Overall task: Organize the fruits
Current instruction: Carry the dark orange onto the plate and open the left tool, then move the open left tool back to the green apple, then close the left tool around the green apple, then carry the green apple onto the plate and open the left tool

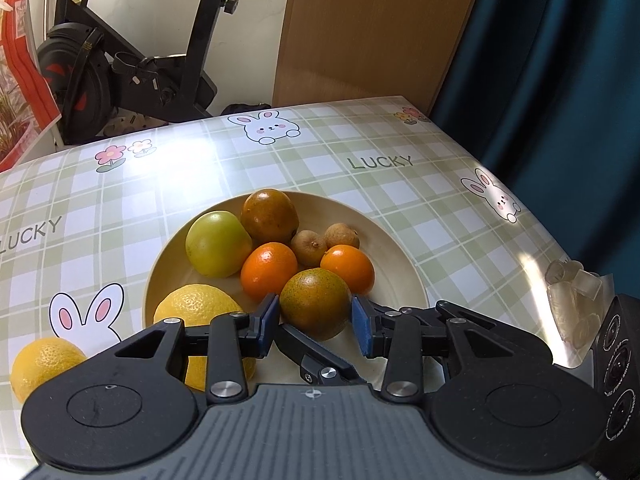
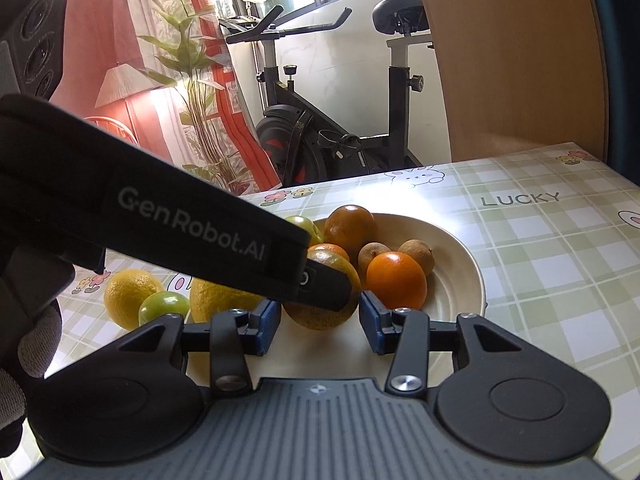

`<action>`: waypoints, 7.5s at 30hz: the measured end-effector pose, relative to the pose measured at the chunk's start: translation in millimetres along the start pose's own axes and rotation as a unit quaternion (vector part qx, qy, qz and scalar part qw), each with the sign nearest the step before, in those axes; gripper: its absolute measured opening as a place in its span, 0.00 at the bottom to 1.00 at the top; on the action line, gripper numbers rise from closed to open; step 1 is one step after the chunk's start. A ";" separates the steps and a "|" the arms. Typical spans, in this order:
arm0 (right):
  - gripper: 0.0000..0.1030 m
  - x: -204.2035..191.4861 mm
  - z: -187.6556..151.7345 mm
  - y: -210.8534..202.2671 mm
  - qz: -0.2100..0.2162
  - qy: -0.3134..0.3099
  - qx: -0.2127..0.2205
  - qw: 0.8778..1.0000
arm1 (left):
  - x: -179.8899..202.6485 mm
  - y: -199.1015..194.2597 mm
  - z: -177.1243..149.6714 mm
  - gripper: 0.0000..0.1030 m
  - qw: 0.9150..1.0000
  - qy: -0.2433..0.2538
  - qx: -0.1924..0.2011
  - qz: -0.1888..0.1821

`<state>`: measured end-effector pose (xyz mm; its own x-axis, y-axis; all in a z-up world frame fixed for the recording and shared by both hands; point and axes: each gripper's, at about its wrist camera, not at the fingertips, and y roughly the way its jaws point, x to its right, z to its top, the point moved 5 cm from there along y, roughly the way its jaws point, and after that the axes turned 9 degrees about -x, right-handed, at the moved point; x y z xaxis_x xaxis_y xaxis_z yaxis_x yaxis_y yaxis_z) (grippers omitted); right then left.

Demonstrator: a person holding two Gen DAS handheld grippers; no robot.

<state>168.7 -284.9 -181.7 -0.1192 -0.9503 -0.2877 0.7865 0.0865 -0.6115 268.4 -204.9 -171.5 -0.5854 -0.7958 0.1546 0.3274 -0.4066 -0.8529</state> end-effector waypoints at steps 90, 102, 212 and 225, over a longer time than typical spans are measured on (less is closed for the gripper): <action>0.43 -94.7 -30.5 14.2 0.061 -0.166 -0.022 0.984 | -111.2 -39.0 -65.9 0.40 0.993 -0.112 0.033 -0.026; 0.43 -99.9 -32.2 21.8 0.049 -0.176 -0.032 0.983 | -111.0 -34.5 -62.8 0.42 0.993 -0.114 0.037 -0.022; 0.46 -79.2 -32.7 -19.1 0.066 -0.126 0.036 0.989 | -45.6 -76.6 -75.3 0.43 0.993 -0.067 0.080 -0.062; 0.46 -30.5 -12.9 -23.5 0.006 -0.024 0.065 0.998 | -3.9 -44.4 -31.2 0.43 0.997 0.001 0.063 -0.045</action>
<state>146.1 -254.0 -168.1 -0.0827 -0.9629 -0.2569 0.8601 0.0612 -0.5065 233.0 -169.8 -149.8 -0.6175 -0.7533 0.2265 0.3641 -0.5290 -0.7665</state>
